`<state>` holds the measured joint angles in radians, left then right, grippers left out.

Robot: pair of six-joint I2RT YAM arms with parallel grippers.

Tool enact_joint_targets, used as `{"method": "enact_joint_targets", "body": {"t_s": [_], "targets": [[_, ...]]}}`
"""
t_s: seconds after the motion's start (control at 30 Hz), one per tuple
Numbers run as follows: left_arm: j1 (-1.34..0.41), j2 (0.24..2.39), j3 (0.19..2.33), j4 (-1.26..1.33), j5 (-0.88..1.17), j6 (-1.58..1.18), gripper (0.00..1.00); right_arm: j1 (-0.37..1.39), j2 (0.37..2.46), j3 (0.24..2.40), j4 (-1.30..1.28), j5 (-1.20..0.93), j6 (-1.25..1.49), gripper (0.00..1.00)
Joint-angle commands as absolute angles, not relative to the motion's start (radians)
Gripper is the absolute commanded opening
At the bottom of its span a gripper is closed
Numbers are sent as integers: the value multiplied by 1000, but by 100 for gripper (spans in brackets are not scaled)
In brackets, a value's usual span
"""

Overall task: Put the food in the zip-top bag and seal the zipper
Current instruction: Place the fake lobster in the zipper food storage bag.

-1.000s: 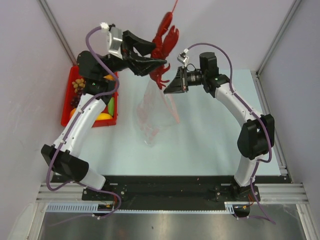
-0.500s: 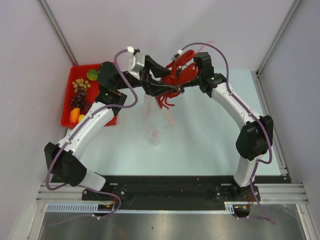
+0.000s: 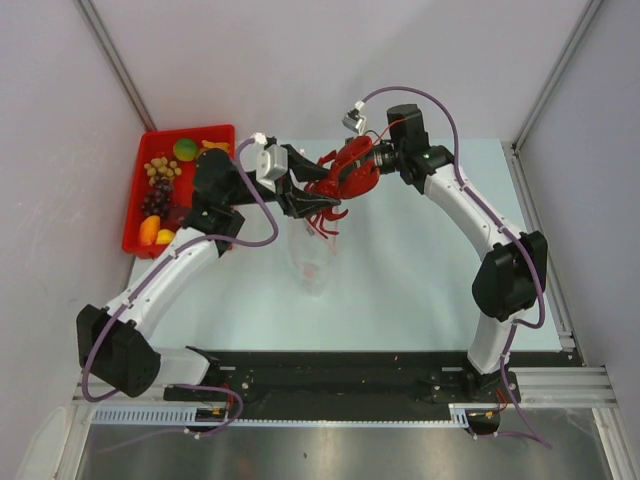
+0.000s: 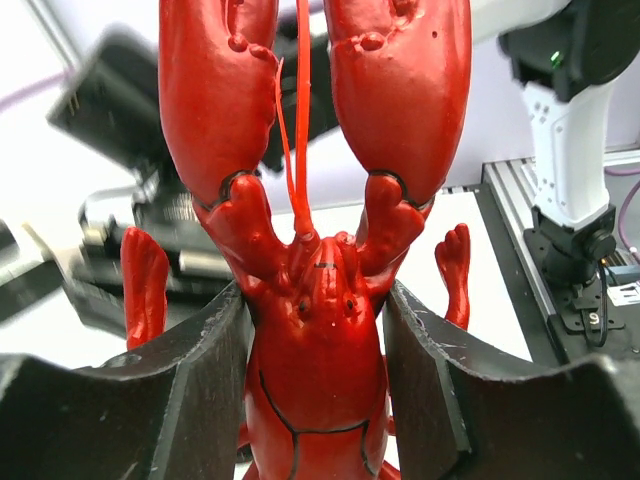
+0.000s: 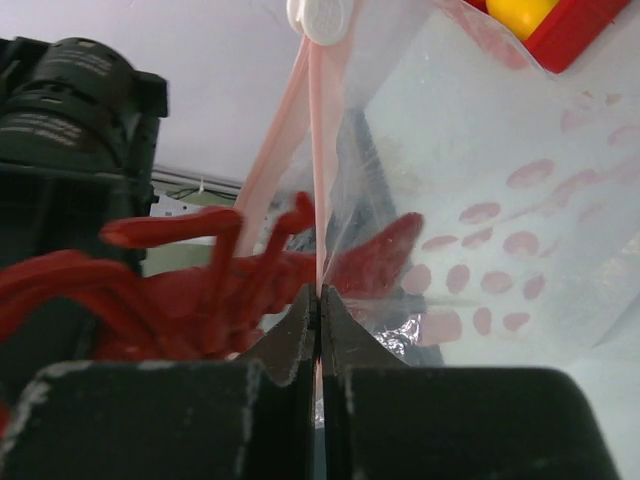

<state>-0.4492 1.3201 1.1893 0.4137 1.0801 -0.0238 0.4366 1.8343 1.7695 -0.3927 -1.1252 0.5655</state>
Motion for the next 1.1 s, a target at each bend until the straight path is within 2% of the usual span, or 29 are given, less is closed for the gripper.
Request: {"method": "enact_joint_targets", "body": {"t_s": [0.0,0.13,0.27,0.33,0.37,0.43,0.47,0.7,0.93,1.0,1.07], "targets": [[-443,1284,1134,512,1032,6,2,431,1792,1816,-405,-1186,552,0],[-439,1290,1123,508,1010,-28,8,428,1790,1812,-406,-1198,549,0],[-397,1296,1138,486,1014,-44,34,417,1795,1818,-417,-1204,546,0],[-376,1293,1144,445,1035,-23,41,410,1795,1822,-422,-1206,548,0],[-373,1289,1158,408,1057,-5,63,408,1801,1830,-425,-1207,548,0],[-370,1269,1175,329,1072,88,80,405,1807,1838,-439,-1212,540,0],[-370,1259,1184,264,1077,109,98,403,1807,1842,-445,-1212,537,0],[-335,1209,1207,91,1107,176,99,402,1824,1861,-451,-1216,540,0],[-310,1203,1278,-213,1105,448,96,402,1825,1862,-453,-1218,545,0],[-305,1192,1266,-210,1085,443,94,402,1824,1862,-442,-1218,551,0],[-275,1196,1252,-114,1025,298,92,402,1822,1861,-425,-1223,557,0]]}}
